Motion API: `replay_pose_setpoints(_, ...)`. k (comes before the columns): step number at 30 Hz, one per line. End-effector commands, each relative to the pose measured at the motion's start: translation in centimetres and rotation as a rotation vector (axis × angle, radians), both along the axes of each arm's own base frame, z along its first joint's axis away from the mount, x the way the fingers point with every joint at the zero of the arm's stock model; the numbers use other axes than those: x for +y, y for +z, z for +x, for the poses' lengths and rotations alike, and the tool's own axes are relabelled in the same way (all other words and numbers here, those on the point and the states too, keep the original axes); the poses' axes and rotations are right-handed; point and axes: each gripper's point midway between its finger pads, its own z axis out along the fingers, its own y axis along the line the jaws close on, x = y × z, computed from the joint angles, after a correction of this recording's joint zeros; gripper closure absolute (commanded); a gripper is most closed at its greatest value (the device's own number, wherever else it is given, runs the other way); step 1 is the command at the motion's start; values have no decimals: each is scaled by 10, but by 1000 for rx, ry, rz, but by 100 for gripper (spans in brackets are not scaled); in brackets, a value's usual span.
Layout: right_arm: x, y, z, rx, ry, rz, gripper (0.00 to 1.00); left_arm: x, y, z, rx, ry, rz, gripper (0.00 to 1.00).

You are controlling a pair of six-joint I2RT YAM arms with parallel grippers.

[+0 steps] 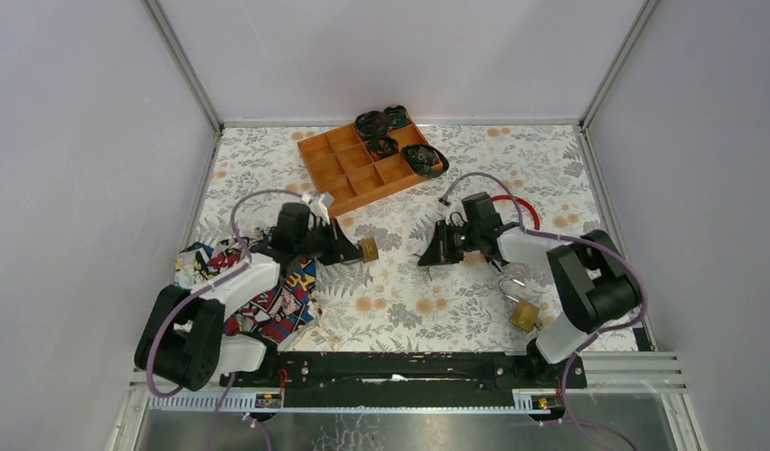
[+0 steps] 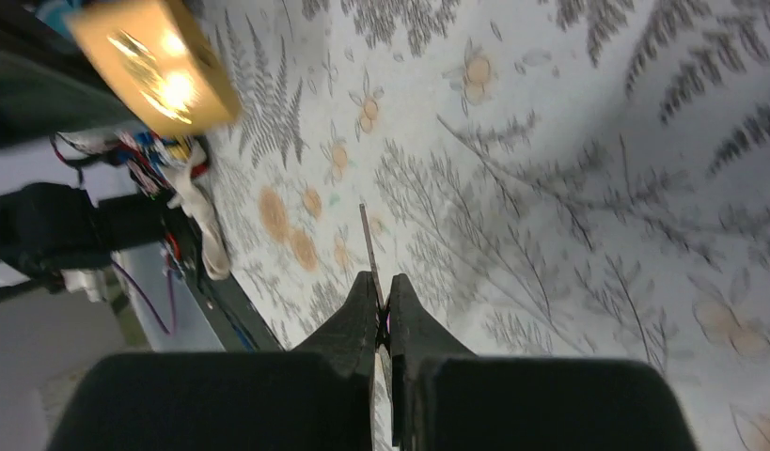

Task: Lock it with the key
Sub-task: Lock the lock, then place the lock at the center of the board.

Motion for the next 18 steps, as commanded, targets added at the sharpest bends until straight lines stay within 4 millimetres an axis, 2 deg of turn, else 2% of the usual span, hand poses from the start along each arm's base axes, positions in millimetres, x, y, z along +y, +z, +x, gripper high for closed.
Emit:
replay_pose_setpoints(1,52,32,27,6,-49,225,100,-25,21,30,-36,185,-205,100)
replay_pose_setpoints(5,54,-9,10,157,-54,176,100,-25,-31,22,90,277,-111,100)
replay_pose_setpoints(7,49,-22,8,187,-66,128,98,-12,-60,24,177,385,-36,100)
replay_pose_setpoints(9,43,-32,7,206,-80,62,90,6,-82,29,200,490,54,99)
replay_pose_setpoints(11,37,-36,7,225,-81,-2,78,16,-97,26,246,551,109,83)
replay_pose_setpoints(14,21,-37,4,260,-76,-140,57,19,-100,24,261,573,131,51)
replay_pose_setpoints(17,10,-18,10,192,-40,-225,46,32,-102,23,268,649,199,43)
replay_pose_setpoints(18,10,-6,15,160,-21,-230,33,36,-101,21,269,674,225,38)
